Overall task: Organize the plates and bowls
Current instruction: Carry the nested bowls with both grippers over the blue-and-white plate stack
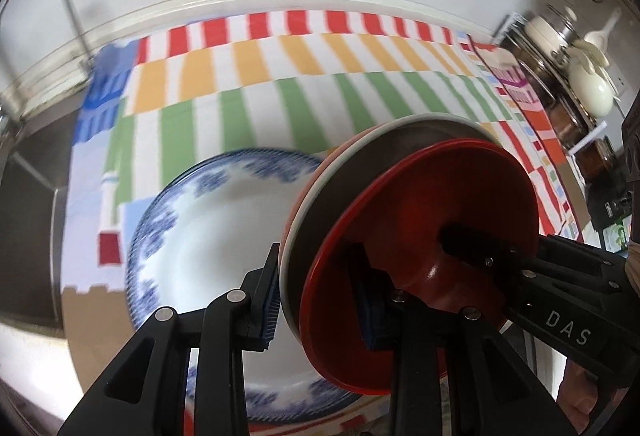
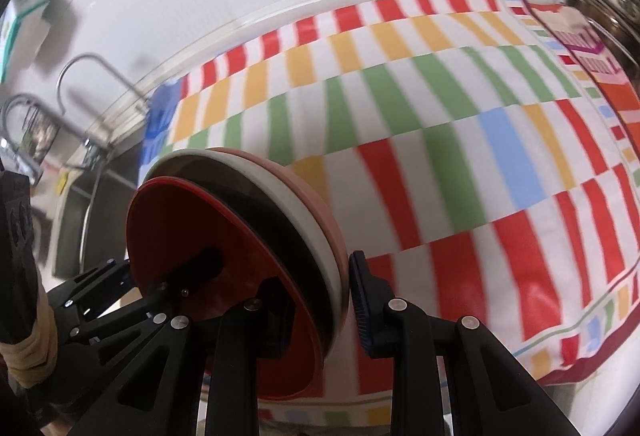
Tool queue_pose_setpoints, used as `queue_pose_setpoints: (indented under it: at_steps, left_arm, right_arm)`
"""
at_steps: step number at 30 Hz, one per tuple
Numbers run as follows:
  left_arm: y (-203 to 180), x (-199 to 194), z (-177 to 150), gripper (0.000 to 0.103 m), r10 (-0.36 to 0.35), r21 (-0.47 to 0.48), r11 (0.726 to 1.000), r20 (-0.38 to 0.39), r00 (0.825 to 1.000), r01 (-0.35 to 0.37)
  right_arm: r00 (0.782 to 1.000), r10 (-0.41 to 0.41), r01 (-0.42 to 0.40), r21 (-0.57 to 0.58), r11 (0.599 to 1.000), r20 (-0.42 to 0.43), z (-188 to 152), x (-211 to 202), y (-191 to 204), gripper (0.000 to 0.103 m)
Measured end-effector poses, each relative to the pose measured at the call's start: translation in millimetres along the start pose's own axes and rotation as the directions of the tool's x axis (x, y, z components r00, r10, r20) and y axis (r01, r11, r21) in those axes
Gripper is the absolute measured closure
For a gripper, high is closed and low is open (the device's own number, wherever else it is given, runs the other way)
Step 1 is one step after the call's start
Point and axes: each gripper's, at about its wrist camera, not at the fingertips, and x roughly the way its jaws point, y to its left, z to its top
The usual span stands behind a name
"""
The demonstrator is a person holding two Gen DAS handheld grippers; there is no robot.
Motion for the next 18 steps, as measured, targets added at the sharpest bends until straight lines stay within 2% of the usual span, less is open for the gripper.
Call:
queue_pose_setpoints:
  at_steps: [8,18]
  left_arm:
    - [34,-12,-25,0.072,0.036,-0.065,0.997,-0.024,0.999,-0.037]
    - [52,-10,-37,0.072,0.043,-0.102,0.994,-0.057,0.997,-0.049]
  right_arm:
    - [0.997,0.04,-0.043,-0.045,0.998,-0.072,-15,16,37,0.076]
    - [0.989,0.049,-0.057,-0.05,0.997,-0.138,-22,34,55,0.076]
